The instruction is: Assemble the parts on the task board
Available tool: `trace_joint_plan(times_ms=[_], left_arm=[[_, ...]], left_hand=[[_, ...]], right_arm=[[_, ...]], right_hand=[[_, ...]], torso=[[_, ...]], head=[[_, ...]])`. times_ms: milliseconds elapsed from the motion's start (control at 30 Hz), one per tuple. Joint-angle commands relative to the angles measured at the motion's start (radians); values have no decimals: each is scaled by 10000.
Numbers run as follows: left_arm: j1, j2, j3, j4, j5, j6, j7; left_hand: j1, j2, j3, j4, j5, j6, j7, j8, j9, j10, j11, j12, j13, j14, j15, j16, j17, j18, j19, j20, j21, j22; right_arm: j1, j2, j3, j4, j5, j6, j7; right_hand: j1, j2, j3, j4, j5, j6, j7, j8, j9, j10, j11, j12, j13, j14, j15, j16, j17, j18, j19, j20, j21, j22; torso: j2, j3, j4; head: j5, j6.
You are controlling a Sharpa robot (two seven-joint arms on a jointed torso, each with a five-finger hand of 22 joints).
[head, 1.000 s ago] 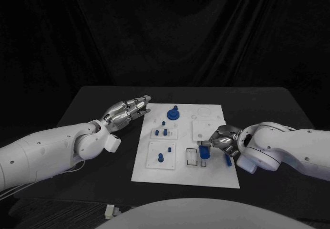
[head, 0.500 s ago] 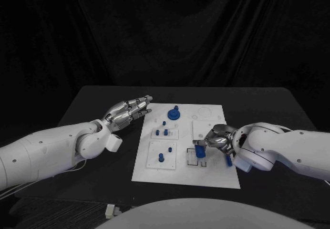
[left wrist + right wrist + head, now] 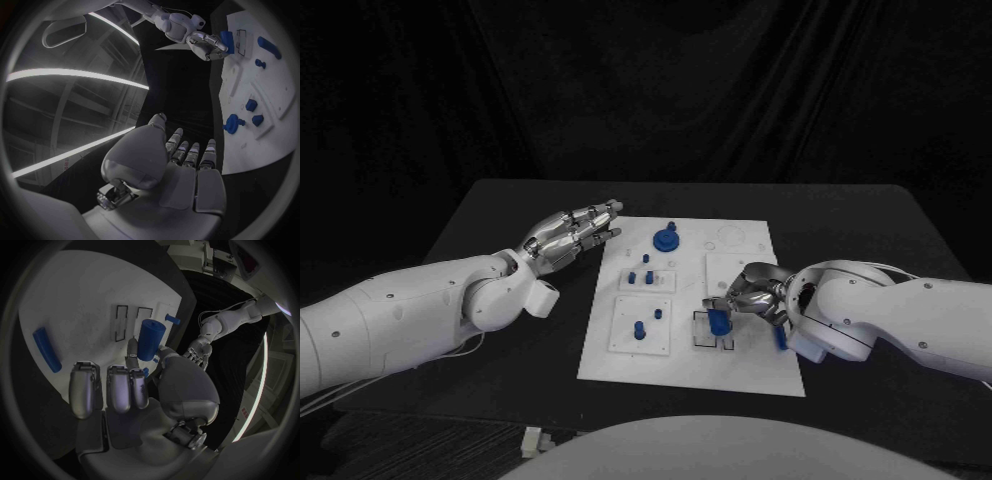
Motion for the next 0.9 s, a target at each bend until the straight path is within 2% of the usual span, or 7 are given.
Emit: trace_joint_plan(times_ms=[33, 267, 367, 700, 900], left_arm=[[-14, 9, 10, 6, 65, 122, 111], [-15, 8, 10, 1, 65, 125, 111], [-15, 13, 10, -1, 65, 132, 111], [-17, 32, 10, -23, 65, 155, 108], [-19, 32, 10, -32, 65, 166, 98]], left_hand=[[-87, 37, 23, -42, -15, -36, 41, 41, 1, -12, 40, 26, 11, -5, 53, -37, -11, 98, -3, 60, 39, -14], [-87, 37, 23, -42, -15, -36, 41, 41, 1, -12, 40, 26, 11, -5, 53, -37, -11, 98, -3, 60, 39, -14], [-87, 37, 23, -42, -15, -36, 41, 41, 1, -12, 40, 26, 11, -5, 53, -37, -11, 98, -3, 60, 39, -14], [-87, 37, 23, -42, -15, -36, 41, 41, 1, -12, 40, 26, 11, -5, 53, -37, -11, 98, -3, 60, 39, -14], [-87, 37, 23, -42, -15, -36, 41, 41, 1, -12, 40, 26, 11, -5, 53, -37, -11, 98, -3, 60, 39, -14]], right_arm=[[-73, 35, 3, -29, -233, 454, -245], [-202, 132, 4, -88, -238, 585, -298], [-231, 180, 4, -137, -239, 582, -297], [-258, 278, 4, -244, -239, 534, -258], [-261, 296, 4, -256, -239, 541, -254]], right_hand=[[-38, 98, 1359, -1395, -65, -32, 40, -49, -16, 1036, 73, 26, 2630, 701, 75, -39, 382, -92, 525, 29, -60, 2235], [-101, 128, 1269, -1307, -381, -38, 76, -139, -131, 1036, 105, 26, 2630, 680, 105, -83, 288, -83, 506, 59, -103, 2221], [-194, 157, 1151, -1186, -752, -27, 101, -197, -219, 1036, 126, 26, 2630, 672, 125, -105, 239, -76, 495, 80, -131, 2212], [-510, 275, 856, -781, -1304, 22, 139, -277, -374, 1036, 162, 26, 2630, 656, 157, -149, 134, -63, 472, 114, -195, 2194], [-618, 292, 688, -609, -1633, -2, 165, -351, -482, 1036, 182, 26, 2630, 652, 172, -161, 102, -59, 467, 128, -216, 2189]], torso=[[-8, 1, 8], [3, 6, -2], [-4, 1, -3], [-1, -4, -2], [7, 5, -1]], head=[[-7, -1], [19, -1], [14, -1], [9, -1], [14, -1]])
